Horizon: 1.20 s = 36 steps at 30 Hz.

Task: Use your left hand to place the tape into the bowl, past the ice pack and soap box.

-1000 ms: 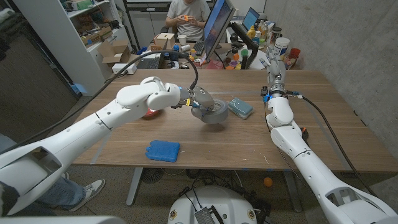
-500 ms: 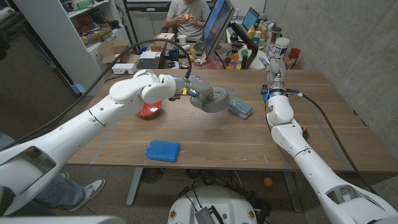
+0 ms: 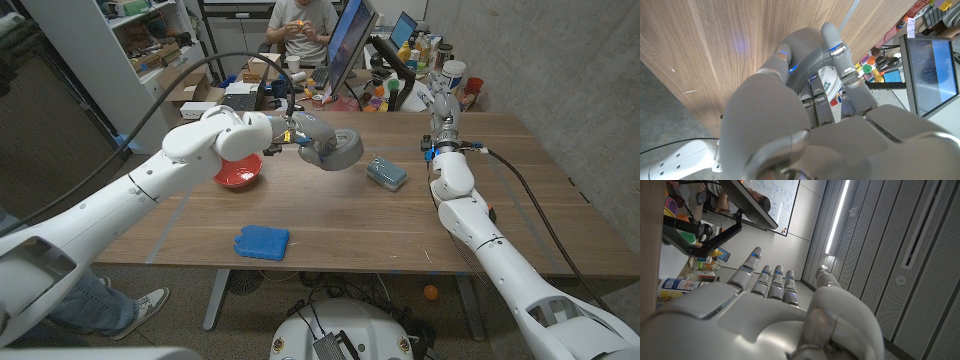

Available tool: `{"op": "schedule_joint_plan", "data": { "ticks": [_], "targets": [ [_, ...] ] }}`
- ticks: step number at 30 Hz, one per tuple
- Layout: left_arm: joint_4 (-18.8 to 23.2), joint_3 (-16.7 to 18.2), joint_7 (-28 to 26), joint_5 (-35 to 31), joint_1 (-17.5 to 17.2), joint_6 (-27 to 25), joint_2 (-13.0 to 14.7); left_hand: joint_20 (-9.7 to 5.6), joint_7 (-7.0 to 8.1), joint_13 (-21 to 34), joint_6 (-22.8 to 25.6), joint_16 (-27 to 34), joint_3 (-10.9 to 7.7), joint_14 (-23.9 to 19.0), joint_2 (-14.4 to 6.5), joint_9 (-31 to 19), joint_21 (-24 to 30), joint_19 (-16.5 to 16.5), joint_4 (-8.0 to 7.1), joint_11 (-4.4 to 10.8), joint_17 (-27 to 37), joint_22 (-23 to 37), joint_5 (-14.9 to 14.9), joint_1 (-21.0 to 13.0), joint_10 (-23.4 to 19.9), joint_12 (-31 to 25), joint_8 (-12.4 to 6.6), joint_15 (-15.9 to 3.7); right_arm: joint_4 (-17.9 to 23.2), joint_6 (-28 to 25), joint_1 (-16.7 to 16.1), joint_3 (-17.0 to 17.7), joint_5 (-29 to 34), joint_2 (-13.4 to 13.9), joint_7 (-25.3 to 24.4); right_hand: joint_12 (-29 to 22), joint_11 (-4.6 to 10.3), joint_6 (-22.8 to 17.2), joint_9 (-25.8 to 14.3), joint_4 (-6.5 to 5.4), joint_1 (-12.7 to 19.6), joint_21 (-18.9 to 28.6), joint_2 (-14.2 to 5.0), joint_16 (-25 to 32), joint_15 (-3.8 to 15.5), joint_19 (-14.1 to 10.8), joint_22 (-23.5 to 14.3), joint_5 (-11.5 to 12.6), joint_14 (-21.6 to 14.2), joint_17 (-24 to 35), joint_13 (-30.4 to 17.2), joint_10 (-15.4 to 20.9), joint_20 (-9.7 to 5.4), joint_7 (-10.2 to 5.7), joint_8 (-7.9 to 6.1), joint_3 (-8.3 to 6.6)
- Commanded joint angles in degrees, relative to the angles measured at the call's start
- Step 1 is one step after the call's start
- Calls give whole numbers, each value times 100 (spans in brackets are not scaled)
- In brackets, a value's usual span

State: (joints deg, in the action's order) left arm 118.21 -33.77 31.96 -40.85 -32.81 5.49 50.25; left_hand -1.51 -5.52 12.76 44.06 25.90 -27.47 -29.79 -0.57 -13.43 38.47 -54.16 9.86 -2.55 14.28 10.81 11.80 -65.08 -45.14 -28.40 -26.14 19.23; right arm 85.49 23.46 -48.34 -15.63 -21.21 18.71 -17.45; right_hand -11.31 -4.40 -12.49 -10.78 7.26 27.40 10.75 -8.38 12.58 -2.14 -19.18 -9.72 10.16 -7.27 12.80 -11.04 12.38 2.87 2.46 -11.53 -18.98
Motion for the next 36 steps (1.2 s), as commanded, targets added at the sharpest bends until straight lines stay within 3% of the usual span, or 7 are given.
{"op": "schedule_joint_plan", "data": {
  "ticks": [1, 24, 36],
  "targets": [
    [195, 382, -256, 479, -223, -488, 283, -6, 326, 1389, 1267, 14, -53, -3511, -410, -20, 42, 30, -33, 850, 40, 9, 46, -361, -1288, -217, -34, -2984, 103, -129, -61, 22, 16, 78, -8, -16, -7, -35, -25, -7, -29, 33, 23, 31, -22, 21, -13, 13, -48, -1, -13, 33, 6, -19, 20, 26],
    [543, 1278, -1024, 1731, -1107, -1465, 1173, 11, 266, 1490, 1238, 19, -76, -3577, -416, -59, 128, 32, -25, 798, 86, 3, 57, -374, -1322, -192, -50, -2948, 108, -195, -35, -46, 47, 98, 47, -18, 1, -46, -25, -2, -28, 34, 22, 30, -18, 19, -13, 15, -50, -3, -13, 45, -4, -16, 17, 34],
    [871, 1682, -937, 2091, -1560, -1894, 2156, 26, 259, 1537, 1242, 7, -88, -3585, -410, -68, 157, 67, -22, 792, 100, 2, 62, -375, -1319, -172, -58, -2927, 60, -245, -23, -124, 61, 25, 33, -17, -11, -47, -25, -2, -29, 35, 20, 31, -23, 17, -13, 15, -53, -3, -13, 46, -6, -15, 17, 39]
  ]
}}
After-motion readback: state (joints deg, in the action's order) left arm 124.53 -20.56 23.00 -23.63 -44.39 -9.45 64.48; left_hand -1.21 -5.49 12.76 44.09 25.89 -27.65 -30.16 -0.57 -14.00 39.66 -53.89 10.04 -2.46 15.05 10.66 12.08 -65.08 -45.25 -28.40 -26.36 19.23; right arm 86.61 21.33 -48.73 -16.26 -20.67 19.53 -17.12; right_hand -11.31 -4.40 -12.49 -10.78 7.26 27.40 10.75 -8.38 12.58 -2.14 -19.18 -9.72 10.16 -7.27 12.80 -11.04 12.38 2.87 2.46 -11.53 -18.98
